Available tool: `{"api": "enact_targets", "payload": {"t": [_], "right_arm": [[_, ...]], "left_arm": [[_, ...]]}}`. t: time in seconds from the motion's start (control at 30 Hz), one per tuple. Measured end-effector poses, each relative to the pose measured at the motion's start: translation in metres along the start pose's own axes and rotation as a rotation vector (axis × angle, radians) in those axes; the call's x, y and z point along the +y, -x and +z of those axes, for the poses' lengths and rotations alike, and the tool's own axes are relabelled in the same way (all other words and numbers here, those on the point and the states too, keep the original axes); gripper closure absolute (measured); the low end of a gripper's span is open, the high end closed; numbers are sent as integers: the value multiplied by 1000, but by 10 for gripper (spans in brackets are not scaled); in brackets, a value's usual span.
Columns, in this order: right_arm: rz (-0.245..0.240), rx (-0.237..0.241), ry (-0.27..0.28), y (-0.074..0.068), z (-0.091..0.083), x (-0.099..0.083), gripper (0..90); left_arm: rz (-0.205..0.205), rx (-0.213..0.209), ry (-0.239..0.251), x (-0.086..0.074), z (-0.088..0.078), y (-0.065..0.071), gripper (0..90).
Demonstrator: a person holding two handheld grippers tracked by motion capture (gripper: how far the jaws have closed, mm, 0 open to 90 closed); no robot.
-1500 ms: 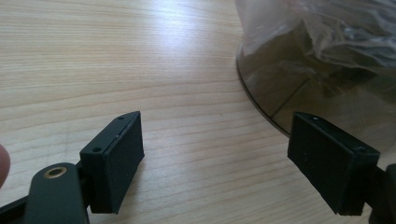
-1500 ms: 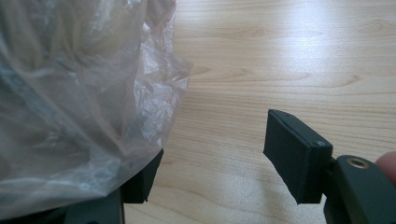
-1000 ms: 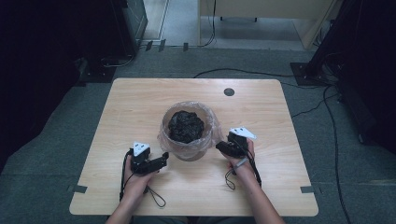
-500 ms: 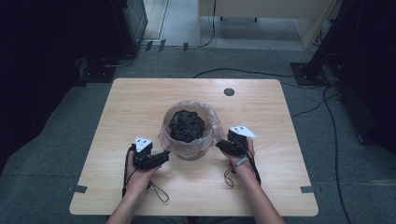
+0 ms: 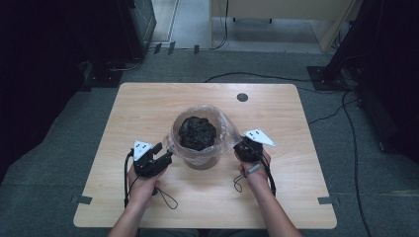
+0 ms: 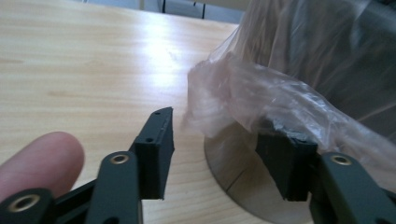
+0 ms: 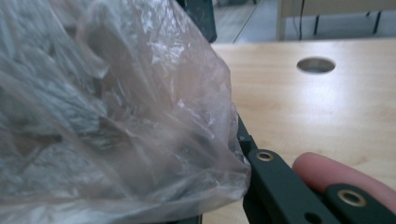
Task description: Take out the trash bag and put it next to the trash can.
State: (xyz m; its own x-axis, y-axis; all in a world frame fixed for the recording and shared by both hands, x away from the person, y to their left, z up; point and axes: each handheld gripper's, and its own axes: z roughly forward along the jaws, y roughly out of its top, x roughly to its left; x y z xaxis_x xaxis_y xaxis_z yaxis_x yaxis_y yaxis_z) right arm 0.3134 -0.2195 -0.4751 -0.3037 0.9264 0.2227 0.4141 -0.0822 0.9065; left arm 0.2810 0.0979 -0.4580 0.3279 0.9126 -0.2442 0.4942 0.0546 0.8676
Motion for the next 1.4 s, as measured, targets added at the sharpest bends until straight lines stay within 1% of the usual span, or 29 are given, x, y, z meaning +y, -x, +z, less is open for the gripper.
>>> {"api": "enact_targets", "payload": {"t": [0.1,0.13,0.17,0.23,0.33,0.47,0.5,0.53,0.6,0.7,0.73,0.77,0.83,0.9,0.93,0.97,1.0,1.03,1.07,1.1,1.17,1.2,1.23,1.27,1.3,1.33,1.37,1.4], "right_arm": [[-12,-12,33,-4,-4,8,898],[-15,-15,46,-5,-6,11,898],[-21,-19,61,-6,-7,13,900],[-27,-22,90,-8,-10,19,900],[-41,-16,109,-13,-13,27,900],[-52,-9,141,-21,-17,38,900],[-56,-3,145,-22,-18,42,900],[-59,5,155,-24,-18,45,900],[-68,18,169,-29,-20,50,900],[-86,48,174,-38,-21,56,900],[-86,48,174,-38,-21,56,900],[-95,69,184,-46,-22,60,900],[-109,92,190,-54,-23,65,900],[-119,112,200,-62,-24,69,900],[-122,119,203,-65,-26,70,897],[-127,124,197,-67,-27,71,876],[-144,125,195,-69,-27,71,850],[-155,119,186,-69,-28,71,818],[-155,119,186,-69,-28,71,818],[-163,115,177,-68,-29,70,788],[-152,106,162,-62,-32,67,772],[-148,98,158,-59,-33,65,768],[-146,94,159,-56,-34,65,767],[-135,93,159,-53,-35,64,767],[-131,93,158,-51,-36,63,767],[-123,93,155,-49,-37,62,766],[-125,89,156,-47,-37,61,765],[-124,88,152,-47,-38,60,765]], "left_arm": [[-12,-10,27,9,-4,1,544],[-11,-16,32,12,-5,2,568],[-8,-19,38,15,-7,3,595],[-19,-33,50,22,-10,5,661],[-10,-46,61,31,-14,7,754],[-9,-56,83,40,-19,11,816],[-9,-56,83,40,-19,11,835],[-10,-64,94,45,-22,13,850],[0,-68,104,50,-24,16,873],[14,-74,122,60,-27,22,889],[14,-74,122,60,-27,22,891],[26,-84,132,67,-28,27,893],[35,-95,143,74,-29,33,896],[54,-103,151,78,-31,38,886],[54,-103,151,78,-31,38,870],[69,-103,153,79,-33,38,839],[74,-94,147,77,-33,37,788],[74,-94,147,77,-33,37,721],[68,-86,133,75,-33,34,721],[53,-67,115,71,-31,29,652],[-13,-46,76,63,-27,18,511],[-30,-38,59,59,-25,15,464],[-49,-33,43,55,-22,12,442],[-60,-38,32,52,-20,10,420],[-71,-42,21,49,-18,9,412],[-74,-32,11,46,-16,8,414],[-84,-28,10,44,-15,8,430],[-93,-32,1,42,-13,8,485]]}}
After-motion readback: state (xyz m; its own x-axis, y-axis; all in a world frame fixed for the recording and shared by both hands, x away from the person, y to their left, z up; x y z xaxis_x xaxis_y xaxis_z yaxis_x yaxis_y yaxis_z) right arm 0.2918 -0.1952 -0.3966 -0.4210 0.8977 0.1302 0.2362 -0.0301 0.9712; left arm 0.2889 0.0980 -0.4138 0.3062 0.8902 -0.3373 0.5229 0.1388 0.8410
